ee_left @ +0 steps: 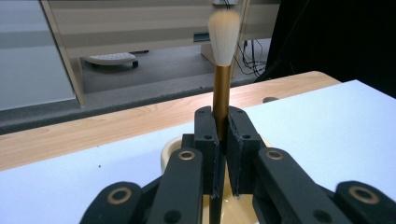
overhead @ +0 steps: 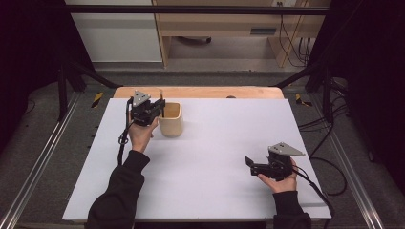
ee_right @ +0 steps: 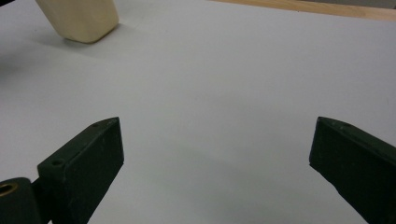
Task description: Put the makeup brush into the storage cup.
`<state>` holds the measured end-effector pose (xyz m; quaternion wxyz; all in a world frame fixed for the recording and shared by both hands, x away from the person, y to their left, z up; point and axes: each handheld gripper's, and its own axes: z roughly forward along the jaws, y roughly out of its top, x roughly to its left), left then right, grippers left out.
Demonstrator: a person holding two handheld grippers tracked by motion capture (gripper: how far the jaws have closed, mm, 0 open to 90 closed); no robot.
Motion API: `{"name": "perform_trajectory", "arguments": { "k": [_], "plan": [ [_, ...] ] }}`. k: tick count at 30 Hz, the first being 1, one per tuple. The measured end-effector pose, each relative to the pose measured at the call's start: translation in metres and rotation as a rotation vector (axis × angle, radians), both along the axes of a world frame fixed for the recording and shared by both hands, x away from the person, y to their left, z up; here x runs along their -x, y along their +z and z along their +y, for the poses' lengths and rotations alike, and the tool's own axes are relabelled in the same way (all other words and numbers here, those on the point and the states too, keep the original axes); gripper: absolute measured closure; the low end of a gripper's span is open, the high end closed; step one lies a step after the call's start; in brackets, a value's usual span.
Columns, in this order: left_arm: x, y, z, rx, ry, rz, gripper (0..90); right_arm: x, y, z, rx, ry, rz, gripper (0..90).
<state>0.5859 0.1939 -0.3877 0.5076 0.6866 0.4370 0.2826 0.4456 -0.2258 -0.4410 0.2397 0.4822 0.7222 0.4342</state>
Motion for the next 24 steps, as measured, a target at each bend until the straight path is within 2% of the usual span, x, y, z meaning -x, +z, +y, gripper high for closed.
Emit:
{"name": "perform_trajectory", "arguments": {
  "k": [15, 24],
  "plan": [
    [0.002, -0.019, -0.004, -0.037, -0.003, 0.032, 83.0, 0.0, 0.0, 0.0, -0.005, 0.002, 0.001, 3.4],
    [0.003, -0.023, -0.002, -0.05, -0.002, 0.056, 82.3, 0.0, 0.001, 0.0, -0.005, 0.001, -0.001, 3.4]
  ]
}}
